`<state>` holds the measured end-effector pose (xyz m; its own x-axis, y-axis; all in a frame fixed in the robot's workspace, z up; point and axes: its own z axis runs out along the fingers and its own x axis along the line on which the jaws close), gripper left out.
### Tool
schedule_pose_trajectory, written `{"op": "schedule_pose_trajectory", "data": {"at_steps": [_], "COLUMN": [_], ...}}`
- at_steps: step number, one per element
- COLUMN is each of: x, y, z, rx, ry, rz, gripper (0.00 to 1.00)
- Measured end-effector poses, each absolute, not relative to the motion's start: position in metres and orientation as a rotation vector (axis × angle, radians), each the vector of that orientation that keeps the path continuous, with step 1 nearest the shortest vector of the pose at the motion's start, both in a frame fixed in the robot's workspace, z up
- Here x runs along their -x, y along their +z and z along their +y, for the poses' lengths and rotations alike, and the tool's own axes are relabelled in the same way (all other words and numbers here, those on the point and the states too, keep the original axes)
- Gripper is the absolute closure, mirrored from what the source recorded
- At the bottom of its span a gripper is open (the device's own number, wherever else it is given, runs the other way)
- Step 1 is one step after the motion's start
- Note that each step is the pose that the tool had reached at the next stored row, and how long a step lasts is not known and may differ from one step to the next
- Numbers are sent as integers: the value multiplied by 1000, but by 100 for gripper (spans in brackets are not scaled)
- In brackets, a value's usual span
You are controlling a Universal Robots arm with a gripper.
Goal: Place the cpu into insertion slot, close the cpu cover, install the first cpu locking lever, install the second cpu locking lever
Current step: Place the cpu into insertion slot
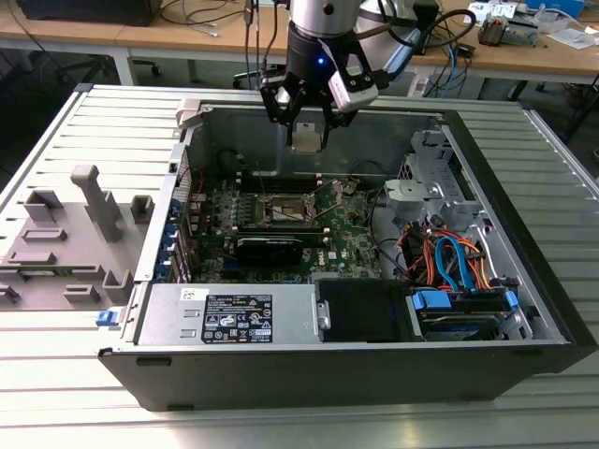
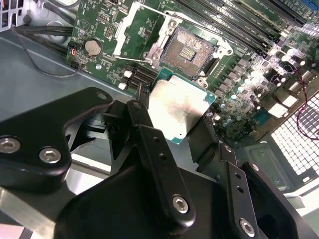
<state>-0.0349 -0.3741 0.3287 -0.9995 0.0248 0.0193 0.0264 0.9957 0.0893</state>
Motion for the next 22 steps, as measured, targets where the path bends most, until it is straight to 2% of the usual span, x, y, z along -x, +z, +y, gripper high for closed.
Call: {"op": "schedule_pose_trajectory", "data": {"at_steps": [22], "x": [35], "y": [323], "z": [-380], "rx": [40], "ry": [-140], "rz": [-3120], "gripper": [45]}}
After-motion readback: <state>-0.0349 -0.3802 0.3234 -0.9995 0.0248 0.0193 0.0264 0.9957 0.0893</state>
